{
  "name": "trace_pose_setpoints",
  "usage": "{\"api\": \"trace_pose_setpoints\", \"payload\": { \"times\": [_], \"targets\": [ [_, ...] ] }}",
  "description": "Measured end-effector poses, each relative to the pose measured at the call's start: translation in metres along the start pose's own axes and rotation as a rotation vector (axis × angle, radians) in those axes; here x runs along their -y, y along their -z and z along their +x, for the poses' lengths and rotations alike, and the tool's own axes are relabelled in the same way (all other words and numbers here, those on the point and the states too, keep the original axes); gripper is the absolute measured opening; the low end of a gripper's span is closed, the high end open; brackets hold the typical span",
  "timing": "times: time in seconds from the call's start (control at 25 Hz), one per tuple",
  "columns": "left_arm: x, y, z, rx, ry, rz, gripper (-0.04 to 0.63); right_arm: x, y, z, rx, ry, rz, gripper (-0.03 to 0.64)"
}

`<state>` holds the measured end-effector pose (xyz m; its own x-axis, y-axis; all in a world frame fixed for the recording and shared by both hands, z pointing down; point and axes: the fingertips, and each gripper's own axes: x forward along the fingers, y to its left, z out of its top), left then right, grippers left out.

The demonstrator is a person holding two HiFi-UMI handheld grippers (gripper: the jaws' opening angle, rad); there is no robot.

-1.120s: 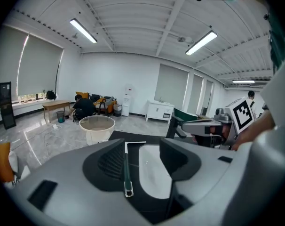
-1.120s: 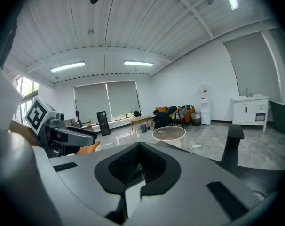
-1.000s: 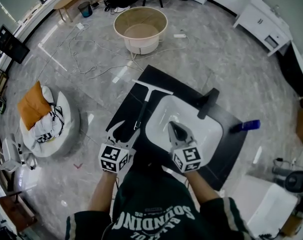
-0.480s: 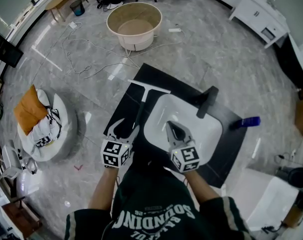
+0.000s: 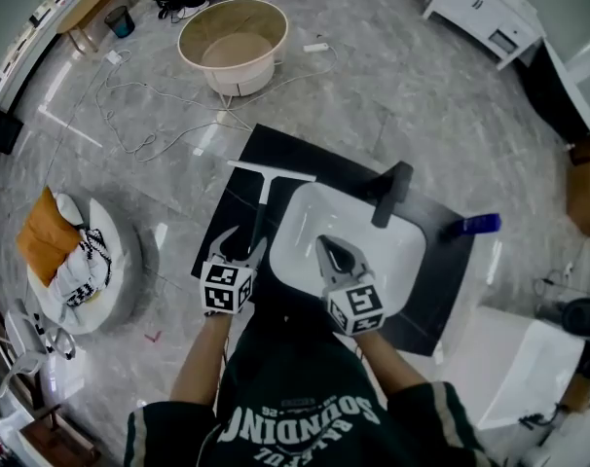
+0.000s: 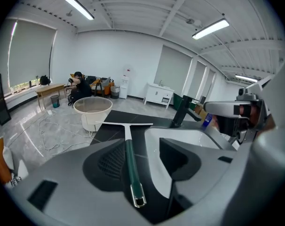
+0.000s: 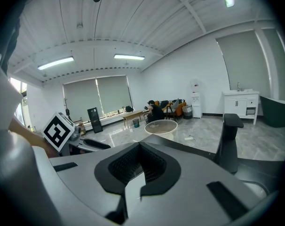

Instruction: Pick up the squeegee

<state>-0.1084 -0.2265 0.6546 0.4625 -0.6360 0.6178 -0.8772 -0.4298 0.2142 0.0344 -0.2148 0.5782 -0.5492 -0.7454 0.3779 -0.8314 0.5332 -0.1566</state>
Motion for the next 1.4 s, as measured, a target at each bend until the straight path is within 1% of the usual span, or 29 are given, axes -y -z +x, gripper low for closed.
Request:
{"api": "trace_pose_setpoints", "payload": {
  "times": [0.16, 0.44, 0.6, 0.84, 0.96, 1.04, 1.4],
  "targets": [
    [-0.009, 0.001, 0.027, -0.045, -0.01, 0.0, 0.21, 0.01, 0.01, -0.003, -0.039, 0.056, 0.038, 0.0],
    [-0.022, -0.011, 0.074, -0.088, -0.018, 0.018, 0.21, 0.026, 0.012, -0.008, -0.028, 0.107, 0.052, 0.0],
    [-0.029, -0.017, 0.095, -0.107, -0.02, 0.02, 0.209, 0.037, 0.02, -0.012, -0.051, 0.154, 0.078, 0.0],
    [-0.042, -0.018, 0.121, -0.157, -0.064, 0.005, 0.209, 0.045, 0.03, -0.016, -0.076, 0.189, 0.107, 0.0],
    [-0.047, -0.014, 0.132, -0.191, -0.069, -0.016, 0.209, 0.047, 0.033, -0.017, -0.079, 0.209, 0.128, 0.0],
    [-0.05, -0.01, 0.139, -0.211, -0.074, -0.025, 0.209, 0.048, 0.033, -0.018, -0.077, 0.211, 0.124, 0.0],
    [-0.057, 0.007, 0.153, -0.268, -0.124, 0.009, 0.201, 0.051, 0.035, -0.022, -0.076, 0.232, 0.132, 0.0]
  ]
}}
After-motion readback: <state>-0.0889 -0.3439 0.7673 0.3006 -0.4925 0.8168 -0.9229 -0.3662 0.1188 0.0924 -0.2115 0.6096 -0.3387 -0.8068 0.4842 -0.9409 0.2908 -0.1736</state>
